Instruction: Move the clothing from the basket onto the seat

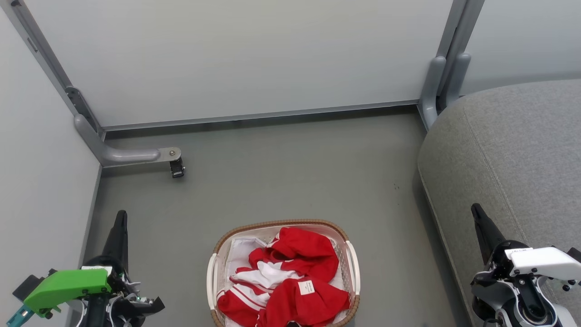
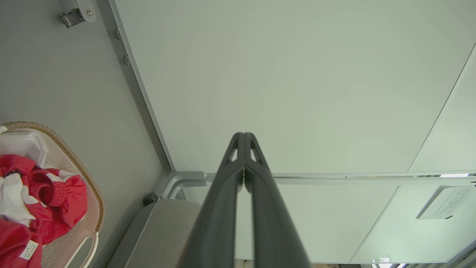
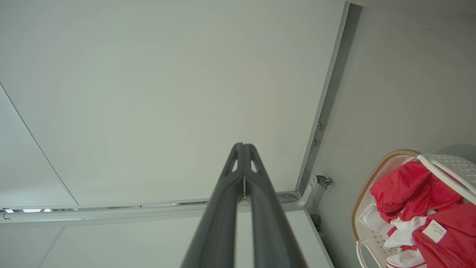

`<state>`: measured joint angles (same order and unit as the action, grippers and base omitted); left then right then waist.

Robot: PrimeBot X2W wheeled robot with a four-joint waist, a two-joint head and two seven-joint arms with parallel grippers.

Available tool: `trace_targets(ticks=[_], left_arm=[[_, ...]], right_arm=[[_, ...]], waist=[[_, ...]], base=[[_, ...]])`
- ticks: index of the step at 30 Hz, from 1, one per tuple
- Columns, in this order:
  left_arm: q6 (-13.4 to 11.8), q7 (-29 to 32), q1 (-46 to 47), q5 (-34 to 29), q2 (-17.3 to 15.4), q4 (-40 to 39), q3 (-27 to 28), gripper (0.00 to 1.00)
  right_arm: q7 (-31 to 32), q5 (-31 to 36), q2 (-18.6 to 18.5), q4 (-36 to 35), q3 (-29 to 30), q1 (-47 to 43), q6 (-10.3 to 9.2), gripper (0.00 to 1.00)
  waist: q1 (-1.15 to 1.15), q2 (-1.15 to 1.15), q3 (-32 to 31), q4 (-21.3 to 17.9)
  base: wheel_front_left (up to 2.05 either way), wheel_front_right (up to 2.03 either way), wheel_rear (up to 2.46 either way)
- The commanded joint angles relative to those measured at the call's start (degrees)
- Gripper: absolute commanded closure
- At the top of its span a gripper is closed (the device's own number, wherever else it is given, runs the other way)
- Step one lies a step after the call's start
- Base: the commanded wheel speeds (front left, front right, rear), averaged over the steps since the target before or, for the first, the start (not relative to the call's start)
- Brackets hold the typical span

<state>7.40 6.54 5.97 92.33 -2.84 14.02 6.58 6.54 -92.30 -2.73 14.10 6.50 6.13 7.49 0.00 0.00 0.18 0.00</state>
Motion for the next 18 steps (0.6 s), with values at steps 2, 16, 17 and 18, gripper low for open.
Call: trace_targets(ticks=[2,16,17,18], left_arm=[[0.3,0.1,0.6,0.1,-0.1,-0.1,0.0,1.00],[0.0,-0.1,-0.3,0.0,0.1,0.6,-0.1,0.00],[0.0,-0.1,-0.7,0.0,0.2,1.2,-0.1,0.00],[0.0,-0.1,-1.2,0.0,0.3,1.6,-0.2,0.00]], right_arm=[[0.1,-0.2,-0.4,-0.2,0.1,0.2,0.00,1.00],[-0.1,0.1,0.2,0.6,-0.1,-0.3,-0.01,0.00],[0.0,0.0,0.4,1.0,-0.1,-0.7,-0.01,0.00],[-0.1,0.1,0.5,1.5,-0.2,-1.2,-0.02,0.00]], waist=[[0.00,0.00,0.0,0.0],[0.00,0.00,0.0,0.0],[0.00,0.00,0.0,0.0],[0.00,0.00,0.0,0.0]], base=[[0.00,0.00,0.00],[0.00,0.00,0.00],[0.00,0.00,0.00],[0.00,0.00,0.00]])
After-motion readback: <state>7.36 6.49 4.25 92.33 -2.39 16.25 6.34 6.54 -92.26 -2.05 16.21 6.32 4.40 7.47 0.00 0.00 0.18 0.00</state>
